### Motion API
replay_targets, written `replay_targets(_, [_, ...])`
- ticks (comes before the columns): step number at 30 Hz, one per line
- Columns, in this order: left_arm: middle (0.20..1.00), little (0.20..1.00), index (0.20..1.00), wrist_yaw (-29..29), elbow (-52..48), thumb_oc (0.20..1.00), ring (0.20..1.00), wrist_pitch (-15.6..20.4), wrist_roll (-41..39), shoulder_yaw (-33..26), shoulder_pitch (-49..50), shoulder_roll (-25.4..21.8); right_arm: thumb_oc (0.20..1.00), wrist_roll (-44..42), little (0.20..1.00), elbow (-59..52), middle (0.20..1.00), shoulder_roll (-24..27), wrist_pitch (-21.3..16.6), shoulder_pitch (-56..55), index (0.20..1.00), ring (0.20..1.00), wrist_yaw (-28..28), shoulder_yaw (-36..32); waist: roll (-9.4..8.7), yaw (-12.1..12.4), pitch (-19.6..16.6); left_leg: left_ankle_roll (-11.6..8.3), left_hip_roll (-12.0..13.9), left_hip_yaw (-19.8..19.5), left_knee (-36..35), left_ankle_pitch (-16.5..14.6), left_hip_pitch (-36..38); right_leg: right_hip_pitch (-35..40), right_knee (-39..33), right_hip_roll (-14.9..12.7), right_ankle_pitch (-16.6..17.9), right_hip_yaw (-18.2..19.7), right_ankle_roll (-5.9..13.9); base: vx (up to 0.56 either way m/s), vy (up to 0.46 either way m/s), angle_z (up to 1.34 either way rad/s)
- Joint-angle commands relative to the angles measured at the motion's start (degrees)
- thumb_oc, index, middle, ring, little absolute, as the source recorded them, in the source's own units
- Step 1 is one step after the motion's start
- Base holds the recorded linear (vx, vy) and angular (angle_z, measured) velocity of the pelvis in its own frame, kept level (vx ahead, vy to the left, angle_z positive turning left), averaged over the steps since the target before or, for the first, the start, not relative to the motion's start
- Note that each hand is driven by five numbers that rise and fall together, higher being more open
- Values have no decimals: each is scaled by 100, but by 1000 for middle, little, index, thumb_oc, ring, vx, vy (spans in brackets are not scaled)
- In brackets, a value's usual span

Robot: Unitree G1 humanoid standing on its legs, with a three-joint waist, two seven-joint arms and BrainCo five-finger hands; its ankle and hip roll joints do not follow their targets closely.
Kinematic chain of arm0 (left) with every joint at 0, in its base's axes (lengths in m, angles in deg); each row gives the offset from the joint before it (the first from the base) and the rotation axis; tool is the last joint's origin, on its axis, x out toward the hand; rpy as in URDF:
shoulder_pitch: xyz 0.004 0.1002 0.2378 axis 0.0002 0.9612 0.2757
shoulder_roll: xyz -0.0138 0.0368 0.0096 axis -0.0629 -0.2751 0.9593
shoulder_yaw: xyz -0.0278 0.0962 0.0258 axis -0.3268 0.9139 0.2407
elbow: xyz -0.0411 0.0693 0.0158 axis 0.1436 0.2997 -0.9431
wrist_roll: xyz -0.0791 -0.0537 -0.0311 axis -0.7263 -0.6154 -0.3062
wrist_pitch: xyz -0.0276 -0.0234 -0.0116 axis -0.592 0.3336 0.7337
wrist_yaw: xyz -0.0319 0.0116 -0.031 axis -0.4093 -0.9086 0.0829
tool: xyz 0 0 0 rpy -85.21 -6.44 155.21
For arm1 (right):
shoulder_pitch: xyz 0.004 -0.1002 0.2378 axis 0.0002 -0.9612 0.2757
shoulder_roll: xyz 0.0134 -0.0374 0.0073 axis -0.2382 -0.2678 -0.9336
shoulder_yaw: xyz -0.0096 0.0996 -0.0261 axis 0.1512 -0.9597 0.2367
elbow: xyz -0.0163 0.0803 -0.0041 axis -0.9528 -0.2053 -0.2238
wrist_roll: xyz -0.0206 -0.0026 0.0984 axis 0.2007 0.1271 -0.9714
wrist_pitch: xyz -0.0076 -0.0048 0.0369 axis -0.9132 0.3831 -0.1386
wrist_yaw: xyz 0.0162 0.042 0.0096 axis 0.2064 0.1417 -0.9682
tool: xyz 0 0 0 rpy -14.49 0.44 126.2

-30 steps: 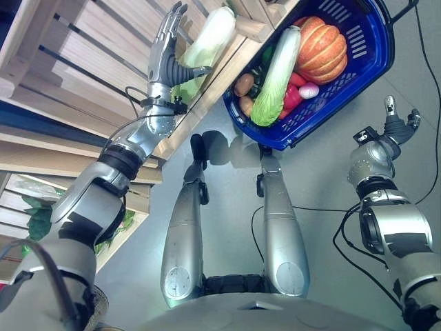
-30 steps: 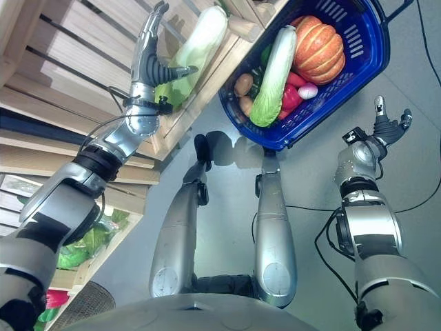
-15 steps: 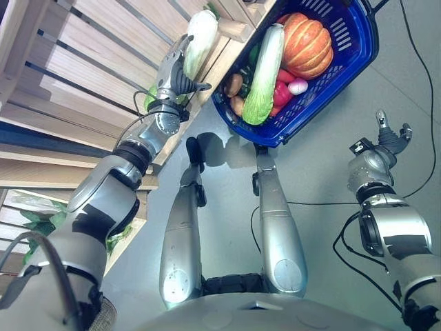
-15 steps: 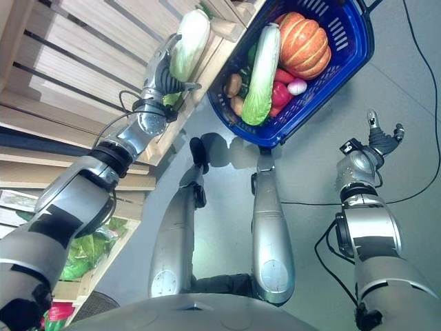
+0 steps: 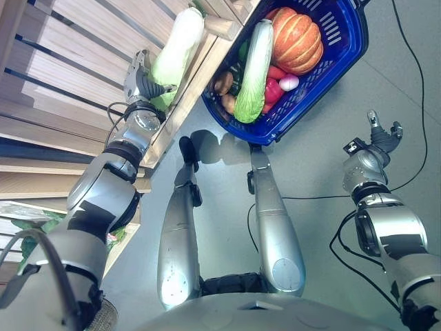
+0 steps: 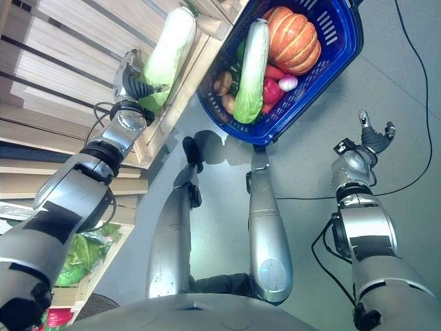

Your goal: Pick up fruits and vegetables into the basket

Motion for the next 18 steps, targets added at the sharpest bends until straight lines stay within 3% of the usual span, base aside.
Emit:
replay_targets(1, [1000, 1000, 1000, 59, 468, 1000, 1000, 57, -296, -475, -98, -67, 1000, 94, 1000, -131, 1000, -7, -231, -285, 1000, 1000, 42, 177, -185, 73, -245, 89, -60, -126, 176, -225, -242, -100, 234, 204, -57, -340, -175, -1, 1, -3])
replay_targets(18, [1000, 1000, 1000, -1412, 891, 1000, 1000, -234, -620, -271, -182, -39, 1000, 177, 1000, -117, 1000, -7, -201, -75, 1000, 1000, 4, 252, -257, 69, -245, 78, -1, -72, 185, -251, -491, -351, 218, 228, -42, -390, -135, -6, 4, -4])
